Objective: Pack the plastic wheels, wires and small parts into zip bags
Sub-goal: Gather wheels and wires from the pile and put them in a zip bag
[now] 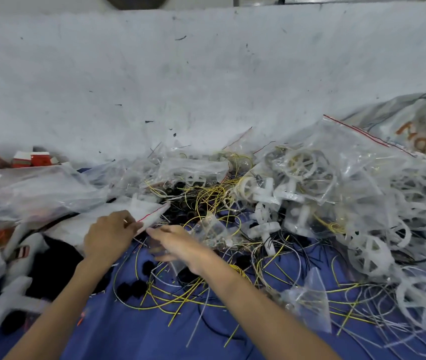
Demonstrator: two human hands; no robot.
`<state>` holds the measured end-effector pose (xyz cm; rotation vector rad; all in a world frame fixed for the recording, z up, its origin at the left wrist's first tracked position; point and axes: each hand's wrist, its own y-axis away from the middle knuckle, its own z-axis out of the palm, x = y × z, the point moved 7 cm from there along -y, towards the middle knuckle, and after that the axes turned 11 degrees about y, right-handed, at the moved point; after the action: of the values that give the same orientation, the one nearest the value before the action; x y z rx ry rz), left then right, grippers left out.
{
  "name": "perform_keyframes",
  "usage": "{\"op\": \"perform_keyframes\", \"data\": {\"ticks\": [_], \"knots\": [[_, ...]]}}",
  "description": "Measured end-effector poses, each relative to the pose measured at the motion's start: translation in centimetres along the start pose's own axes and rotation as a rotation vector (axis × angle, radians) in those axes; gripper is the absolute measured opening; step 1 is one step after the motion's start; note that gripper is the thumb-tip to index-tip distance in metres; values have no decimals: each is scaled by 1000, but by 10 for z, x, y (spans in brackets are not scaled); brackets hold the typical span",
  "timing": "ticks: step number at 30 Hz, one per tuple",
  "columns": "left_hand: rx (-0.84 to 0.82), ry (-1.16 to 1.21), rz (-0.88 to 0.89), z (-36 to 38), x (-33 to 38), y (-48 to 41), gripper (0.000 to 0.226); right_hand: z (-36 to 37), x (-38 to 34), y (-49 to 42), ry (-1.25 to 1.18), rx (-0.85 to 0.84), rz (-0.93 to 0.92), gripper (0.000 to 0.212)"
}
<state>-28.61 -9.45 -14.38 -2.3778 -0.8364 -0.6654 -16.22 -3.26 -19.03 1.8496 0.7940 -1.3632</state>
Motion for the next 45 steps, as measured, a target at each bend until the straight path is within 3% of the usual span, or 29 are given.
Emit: {"op": "perform_keyframes", "data": {"ticks": [3, 12, 16, 18, 20, 22, 24, 27, 30, 32, 37, 41, 43, 45], "knots": [[-13, 108, 52, 3, 22, 13, 5, 1, -2, 0, -110, 29, -3, 30], [-136, 420, 38, 17, 46, 18, 33, -30, 5, 14, -290, 103, -70, 25], [-430, 559, 61, 33, 57, 16, 42, -44, 7, 17, -277, 154, -78, 25], [-444, 607, 24, 26, 58, 10, 38, -55, 8, 20, -200, 181, -54, 25], [-301, 685, -7, 5, 55, -6, 36, -67, 10, 23, -42, 173, -35, 25], [-126, 668, 73, -24, 57, -18, 36, -71, 11, 26, 159, 102, -35, 23], [-66, 583, 161, -41, 67, -19, 38, -75, 12, 30, 309, 9, -43, 22], [-139, 431, 283, -41, 85, -10, 40, -102, 5, 39, 513, 16, -83, 25], [-320, 357, 322, -30, 97, 3, 37, -154, -1, 48, 593, 370, -172, 21], [-386, 320, 355, -26, 101, 10, 32, -167, 3, 49, 659, 487, -181, 15], [-299, 306, 443, -30, 109, 16, 35, -148, 0, 42, 904, 313, -180, 18], [-274, 266, 475, -36, 110, 18, 43, -194, -10, 80, 1124, 412, 12, 44], [-321, 252, 449, -32, 111, 19, 42, -221, 15, 111, 1394, 325, 283, 64], [-368, 205, 442, -26, 111, 19, 36, -244, 57, 150, 1515, 318, 564, 79]]}}
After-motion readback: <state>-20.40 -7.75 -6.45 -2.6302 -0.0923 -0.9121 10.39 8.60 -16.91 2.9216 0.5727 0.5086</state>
